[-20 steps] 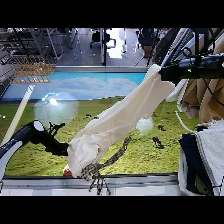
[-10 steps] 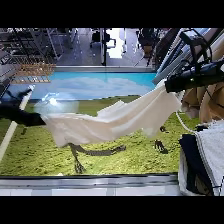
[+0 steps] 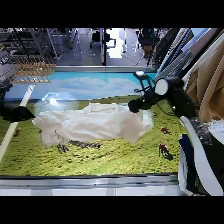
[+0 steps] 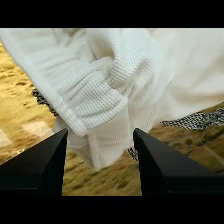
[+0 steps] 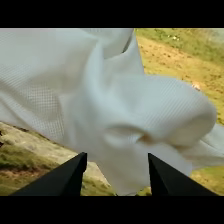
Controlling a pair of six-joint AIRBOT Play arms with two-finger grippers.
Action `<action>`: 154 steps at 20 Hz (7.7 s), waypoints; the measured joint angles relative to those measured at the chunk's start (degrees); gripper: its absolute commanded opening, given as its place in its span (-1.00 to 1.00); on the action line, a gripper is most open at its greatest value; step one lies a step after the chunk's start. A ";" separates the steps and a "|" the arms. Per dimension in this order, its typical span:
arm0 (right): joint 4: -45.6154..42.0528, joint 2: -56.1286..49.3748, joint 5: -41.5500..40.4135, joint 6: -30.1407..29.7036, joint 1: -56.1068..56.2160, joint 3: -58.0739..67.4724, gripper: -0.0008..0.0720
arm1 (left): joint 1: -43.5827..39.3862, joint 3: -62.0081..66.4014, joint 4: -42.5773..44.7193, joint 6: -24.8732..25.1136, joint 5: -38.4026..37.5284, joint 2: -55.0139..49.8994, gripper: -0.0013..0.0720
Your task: Fold the clothes and pants, and hang the long-sleeved shirts on hangers.
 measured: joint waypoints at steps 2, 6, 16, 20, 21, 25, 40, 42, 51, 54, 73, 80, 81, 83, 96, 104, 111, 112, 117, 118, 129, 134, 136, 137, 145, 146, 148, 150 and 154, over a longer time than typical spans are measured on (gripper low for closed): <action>0.04 -1.86 -1.75 1.03 -0.35 -2.86 0.31 | 0.74 0.07 0.26 -1.44 -0.24 -3.37 0.31; 2.45 -3.17 -3.17 1.70 -4.28 -5.46 0.31 | 1.70 -1.55 -1.38 -2.54 -2.34 -8.02 0.31; 15.89 -3.54 3.02 -1.49 -19.02 -6.47 0.52 | 0.76 -13.25 -20.98 15.28 -0.09 -10.16 -0.92; 17.29 -3.54 3.93 -0.61 -23.85 -9.20 0.52 | 2.45 -14.73 -30.62 19.02 -2.05 -9.62 -0.93; 17.77 -3.54 3.32 -1.66 -24.33 -10.56 0.52 | 3.63 -14.86 -33.57 19.43 -2.16 -9.18 -0.93; 19.87 -4.79 -4.61 -7.06 -23.65 -14.97 0.52 | 8.96 -15.13 -42.58 20.22 -2.62 -7.02 -0.93; 5.57 -1.60 -10.78 -12.41 -18.53 13.94 -0.92 | 17.99 1.42 -55.84 7.41 -0.13 -5.49 -0.93; 5.29 1.05 -3.10 -12.46 -17.16 15.80 -0.92 | 18.36 5.22 -55.12 4.87 0.24 -5.49 -0.93; 8.79 3.74 9.77 -12.83 0.39 -7.39 0.31 | 20.00 9.16 -25.33 -2.01 0.79 -5.64 -0.93; 4.48 3.85 6.80 -9.66 -4.72 -11.28 0.31 | 22.16 9.29 -20.96 -2.45 1.77 -5.64 -0.93; 32.04 -14.25 -28.02 -2.78 -33.22 -21.03 -0.89 | 23.74 9.33 -17.62 -2.80 2.16 -5.64 -0.92; 31.19 -10.67 -18.73 -3.54 -31.30 -8.57 -0.92 | 25.59 9.31 -38.95 1.07 0.02 -3.61 -0.92; 29.79 -7.89 -16.48 -3.48 -31.21 -6.05 -0.92 | 26.25 9.31 -45.90 2.27 0.00 -2.62 -0.92; 28.11 -1.09 -14.12 -2.64 -31.17 -0.83 -0.92 | 27.80 9.31 -62.73 5.29 -0.02 0.02 -0.92; 3.26 39.43 -17.79 0.98 -31.10 21.38 -0.92 | 53.57 9.38 -136.02 21.29 9.40 19.34 -0.91; 0.26 40.17 -4.79 1.25 -31.08 9.35 -0.92 | 48.98 9.31 -88.17 19.54 3.63 18.10 -0.92; -0.42 39.41 -0.11 0.94 -31.08 -10.64 -0.92 | 31.43 9.29 -74.53 14.69 -4.31 8.76 -0.92; -0.63 39.39 0.17 0.81 -31.08 -12.09 -0.92 | 30.71 9.27 -74.05 14.05 -5.70 7.56 -0.92; -0.98 40.09 0.81 0.79 -31.08 -15.23 -0.92 | 31.95 9.27 -73.09 11.06 -9.70 4.72 -0.92; -0.98 40.30 0.94 0.79 -31.08 -15.43 -0.92 | 32.61 9.27 -73.07 10.67 -10.25 4.55 -0.92; 6.71 32.44 -2.64 1.97 -31.04 -27.56 -0.92 | 33.27 9.18 -50.42 8.94 -11.91 -3.17 -0.92; 13.88 21.55 -27.76 4.15 -28.26 -33.11 -0.92 | 28.70 9.18 -46.58 8.46 -7.58 -10.23 -0.92; 15.89 15.54 -38.66 6.86 -26.21 -32.20 -0.91 | 25.92 9.18 -45.79 8.31 -3.63 -12.59 -0.89; 16.55 12.28 -43.12 8.11 -25.33 -30.88 -0.58 | 24.72 9.18 -45.75 8.31 -1.11 -13.40 -0.40; 15.28 0.63 -36.35 6.73 -26.47 -22.23 0.45 | 22.36 9.18 -32.06 7.34 3.02 -15.54 0.51; 14.97 0.37 -32.85 5.18 -26.82 -22.03 0.46 | 22.45 9.18 -26.80 7.17 1.20 -15.58 0.51; 14.67 0.09 -26.45 2.47 -27.30 -21.73 0.47 | 22.45 9.18 -18.53 7.56 -0.98 -15.67 0.51; 14.47 -0.11 -21.33 0.68 -27.58 -21.57 0.49 | 22.34 9.18 -14.34 9.49 -1.49 -15.69 0.62; 13.38 -0.44 -16.35 0.92 -27.80 -21.49 0.53 | 21.27 9.18 -13.62 14.19 -1.05 -16.76 0.62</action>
